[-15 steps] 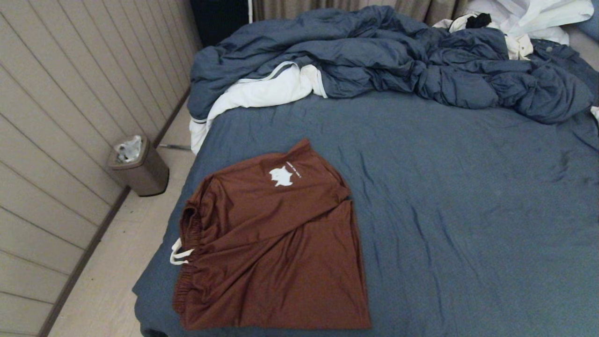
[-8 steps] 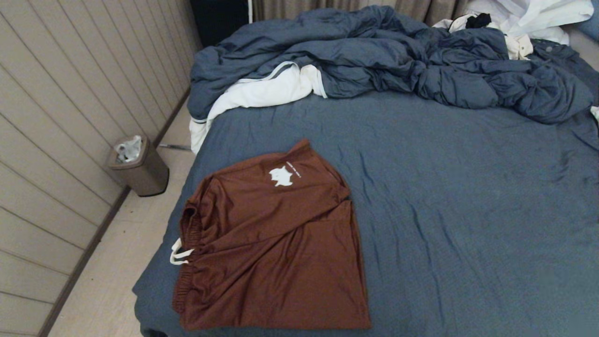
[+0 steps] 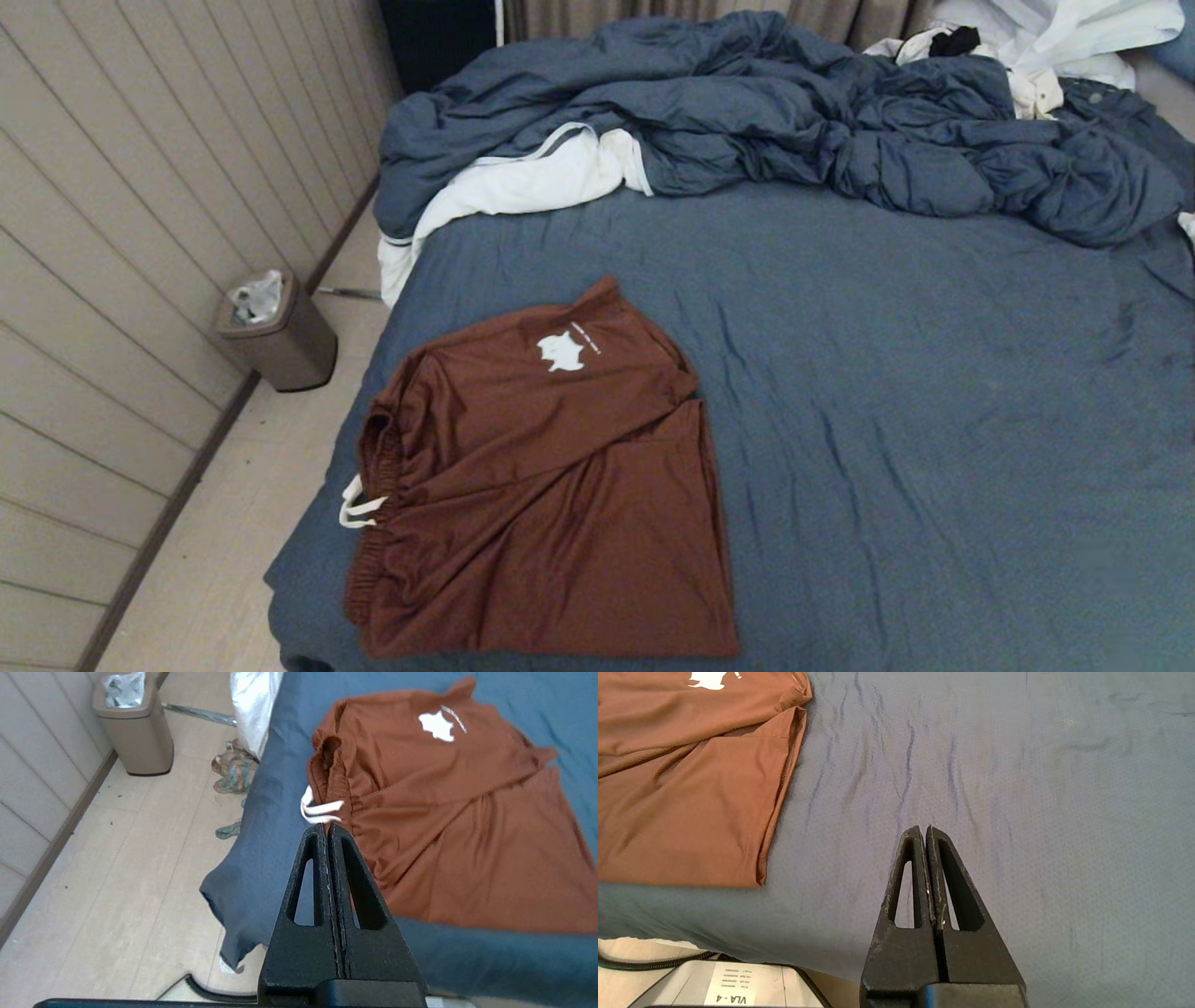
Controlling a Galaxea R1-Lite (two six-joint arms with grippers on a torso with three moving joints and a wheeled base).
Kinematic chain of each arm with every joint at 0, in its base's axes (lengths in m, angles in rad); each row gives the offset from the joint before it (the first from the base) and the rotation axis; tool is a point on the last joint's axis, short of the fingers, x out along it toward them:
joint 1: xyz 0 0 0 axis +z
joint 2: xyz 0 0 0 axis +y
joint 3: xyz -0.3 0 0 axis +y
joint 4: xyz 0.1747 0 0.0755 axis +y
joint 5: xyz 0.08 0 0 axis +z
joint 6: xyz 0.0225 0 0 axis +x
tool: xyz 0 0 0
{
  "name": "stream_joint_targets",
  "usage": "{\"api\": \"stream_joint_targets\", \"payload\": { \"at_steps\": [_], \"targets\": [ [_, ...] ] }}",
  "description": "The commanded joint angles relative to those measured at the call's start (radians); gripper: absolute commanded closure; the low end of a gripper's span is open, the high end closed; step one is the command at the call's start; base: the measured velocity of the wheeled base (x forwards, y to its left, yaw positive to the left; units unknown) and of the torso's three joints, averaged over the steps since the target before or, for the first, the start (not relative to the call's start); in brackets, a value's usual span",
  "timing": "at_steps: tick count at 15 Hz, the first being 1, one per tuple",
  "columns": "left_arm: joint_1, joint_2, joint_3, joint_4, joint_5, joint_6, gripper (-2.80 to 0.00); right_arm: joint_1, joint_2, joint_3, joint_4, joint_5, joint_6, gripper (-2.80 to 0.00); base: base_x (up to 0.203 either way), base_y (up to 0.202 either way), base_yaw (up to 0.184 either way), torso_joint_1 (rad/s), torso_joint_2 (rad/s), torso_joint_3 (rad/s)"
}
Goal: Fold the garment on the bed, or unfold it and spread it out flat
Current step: Fold the brown shorts
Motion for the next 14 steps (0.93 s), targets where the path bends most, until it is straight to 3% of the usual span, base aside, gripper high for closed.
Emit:
{"api": "stream_joint_targets", "payload": {
  "at_steps": [1,4,6,14],
  "targets": [
    [0.0,0.003,0.002,0.0,0.048,0.001,0.0,0.0,0.002,0.0,0.0,0.001,0.0,0.0,0.0,0.0,0.0,0.0,0.0,0.0],
    [0.0,0.003,0.002,0.023,0.051,0.026,0.0,0.0,0.002,0.0,0.0,0.001,0.0,0.0,0.0,0.0,0.0,0.0,0.0,0.0],
    [0.001,0.003,0.002,0.045,0.027,0.105,0.0,0.0,0.002,0.0,0.0,0.001,0.0,0.0,0.0,0.0,0.0,0.0,0.0,0.0],
    [0.0,0.001,0.002,0.039,0.029,0.096,0.0,0.0,0.002,0.0,0.0,0.001,0.0,0.0,0.0,0.0,0.0,0.0,0.0,0.0]
  ]
}}
